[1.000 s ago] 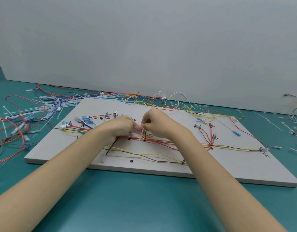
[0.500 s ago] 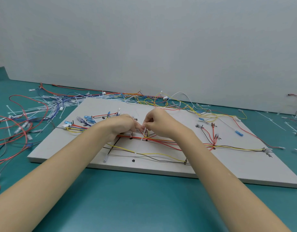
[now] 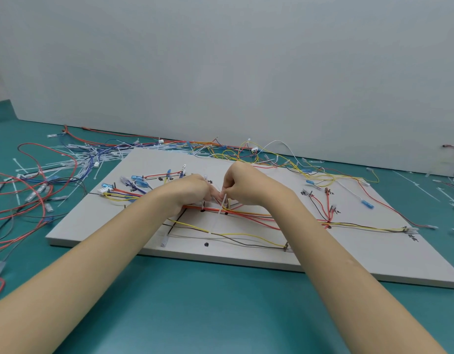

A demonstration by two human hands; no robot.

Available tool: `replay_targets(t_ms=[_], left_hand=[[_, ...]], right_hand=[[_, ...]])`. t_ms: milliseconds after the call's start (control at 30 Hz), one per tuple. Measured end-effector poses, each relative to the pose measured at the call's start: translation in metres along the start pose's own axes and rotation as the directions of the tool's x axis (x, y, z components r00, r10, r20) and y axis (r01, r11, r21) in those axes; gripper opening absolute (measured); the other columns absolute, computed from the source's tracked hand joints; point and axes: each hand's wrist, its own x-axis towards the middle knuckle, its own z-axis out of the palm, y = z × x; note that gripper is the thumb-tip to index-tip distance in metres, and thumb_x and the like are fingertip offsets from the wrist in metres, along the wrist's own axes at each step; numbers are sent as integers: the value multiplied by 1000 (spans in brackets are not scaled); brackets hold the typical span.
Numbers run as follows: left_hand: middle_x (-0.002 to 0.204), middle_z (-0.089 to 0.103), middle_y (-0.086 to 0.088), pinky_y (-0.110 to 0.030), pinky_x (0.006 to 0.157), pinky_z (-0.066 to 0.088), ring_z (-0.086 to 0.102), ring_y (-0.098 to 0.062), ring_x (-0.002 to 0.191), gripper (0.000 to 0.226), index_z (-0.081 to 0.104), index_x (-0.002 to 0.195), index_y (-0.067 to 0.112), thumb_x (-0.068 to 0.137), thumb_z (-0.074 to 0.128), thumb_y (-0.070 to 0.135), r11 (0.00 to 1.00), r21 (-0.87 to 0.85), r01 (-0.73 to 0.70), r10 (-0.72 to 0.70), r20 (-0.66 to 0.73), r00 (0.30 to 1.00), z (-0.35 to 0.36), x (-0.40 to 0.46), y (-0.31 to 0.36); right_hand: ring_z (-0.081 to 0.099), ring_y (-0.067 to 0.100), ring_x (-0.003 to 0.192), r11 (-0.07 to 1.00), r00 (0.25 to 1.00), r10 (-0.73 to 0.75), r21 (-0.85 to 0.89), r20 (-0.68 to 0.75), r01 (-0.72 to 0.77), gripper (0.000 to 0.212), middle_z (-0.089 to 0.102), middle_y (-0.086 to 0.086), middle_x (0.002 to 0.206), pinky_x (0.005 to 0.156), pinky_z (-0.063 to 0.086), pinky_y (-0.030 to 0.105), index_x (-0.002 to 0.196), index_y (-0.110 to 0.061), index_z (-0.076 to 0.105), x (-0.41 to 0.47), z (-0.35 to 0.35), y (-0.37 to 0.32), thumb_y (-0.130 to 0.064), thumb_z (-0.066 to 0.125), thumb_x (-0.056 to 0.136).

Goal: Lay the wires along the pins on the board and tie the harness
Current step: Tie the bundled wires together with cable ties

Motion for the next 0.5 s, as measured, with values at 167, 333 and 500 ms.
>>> replay_targets(t_ms=[167,333,500], left_hand=[[116,67,-7,-22,74,39,52,-18,94,41,76,100,17,88,43,-5,1000,15,-12,12,-21,1000,2,0,0],[116,67,-5,-21,72,38,48,-18,89,49,75,98,19,86,37,-10,999,33,-19,20,-14,1000,1,0,0],[119,65,-13,-24,79,35,45,-21,88,40,75,98,9,85,42,-9,999,45,-17,17,-2,1000,-1,2,-1]], right_hand=[[50,20,69,995,999,34,94,20,-35,17,69,23,85,64,42,29,85,5,71,-3,7,20,-10,65,87],[52,6,61,943,991,-23,325,-135,66,9,61,-4,65,66,46,26,81,-4,73,-9,16,26,-7,67,87],[49,-4,50,932,981,-75,336,-179,133,6,60,-10,60,54,38,12,80,-3,75,-8,20,16,-6,70,83]])
